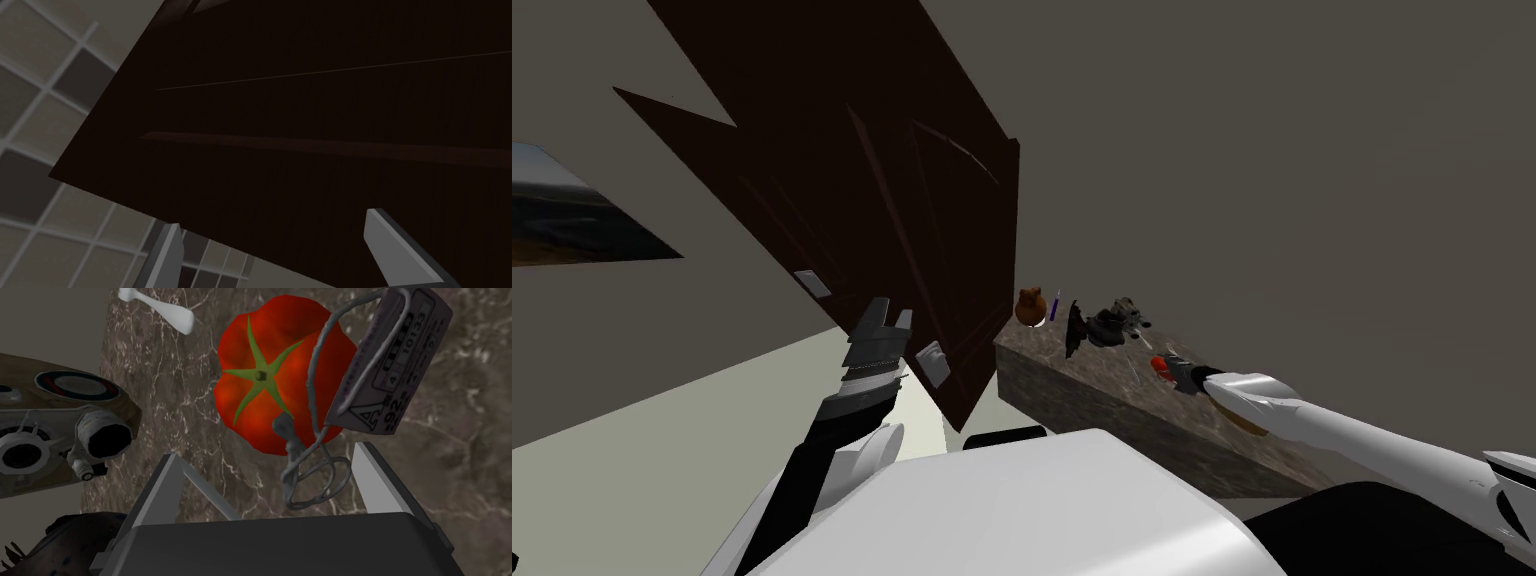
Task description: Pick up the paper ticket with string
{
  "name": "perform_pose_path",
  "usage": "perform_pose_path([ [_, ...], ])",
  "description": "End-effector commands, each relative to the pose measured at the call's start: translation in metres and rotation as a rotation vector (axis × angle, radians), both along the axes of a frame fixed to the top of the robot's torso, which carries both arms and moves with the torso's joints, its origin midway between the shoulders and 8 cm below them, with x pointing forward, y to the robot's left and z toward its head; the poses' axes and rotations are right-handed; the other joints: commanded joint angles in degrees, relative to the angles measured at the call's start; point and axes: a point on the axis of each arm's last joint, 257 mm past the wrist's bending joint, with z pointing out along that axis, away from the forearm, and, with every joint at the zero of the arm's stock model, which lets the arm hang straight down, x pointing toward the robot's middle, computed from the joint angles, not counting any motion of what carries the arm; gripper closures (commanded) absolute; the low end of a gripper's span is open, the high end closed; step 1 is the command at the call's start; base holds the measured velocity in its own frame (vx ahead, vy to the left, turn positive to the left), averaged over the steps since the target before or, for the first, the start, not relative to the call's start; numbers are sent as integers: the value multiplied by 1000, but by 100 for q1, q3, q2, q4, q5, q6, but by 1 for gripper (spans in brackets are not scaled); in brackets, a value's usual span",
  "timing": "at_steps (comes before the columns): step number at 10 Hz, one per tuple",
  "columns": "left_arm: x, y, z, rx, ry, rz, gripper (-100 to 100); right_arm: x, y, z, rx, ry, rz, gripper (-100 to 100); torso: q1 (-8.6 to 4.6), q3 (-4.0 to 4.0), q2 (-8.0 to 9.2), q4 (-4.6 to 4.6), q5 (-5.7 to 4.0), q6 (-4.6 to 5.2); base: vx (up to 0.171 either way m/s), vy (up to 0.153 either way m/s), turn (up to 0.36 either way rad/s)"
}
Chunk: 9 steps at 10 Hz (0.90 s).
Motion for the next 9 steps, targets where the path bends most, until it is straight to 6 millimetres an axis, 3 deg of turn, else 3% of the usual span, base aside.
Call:
perform_pose_path([
  [1, 0, 0, 0, 0, 0, 0, 0, -7, -10, -2, -2, 1, -38, -100, 0, 0, 0, 0, 0, 0, -125, -16, 254],
  [7, 0, 0, 0, 0, 0, 0, 0, -37, -45, -13, 2, 3, -189, -100, -10, -1, -2, -1, -11, -7, -130, -13, 254],
  [8, 0, 0, 0, 0, 0, 0, 0, -33, -41, -11, -2, 3, -170, -100, -10, -1, -2, -1, -11, -7, -61, 3, 44],
  [9, 0, 0, 0, 0, 0, 0, 0, -34, -42, -12, 0, 3, -175, 100, -12, -11, -21, -4, -11, -1, -10, 0, -11],
])
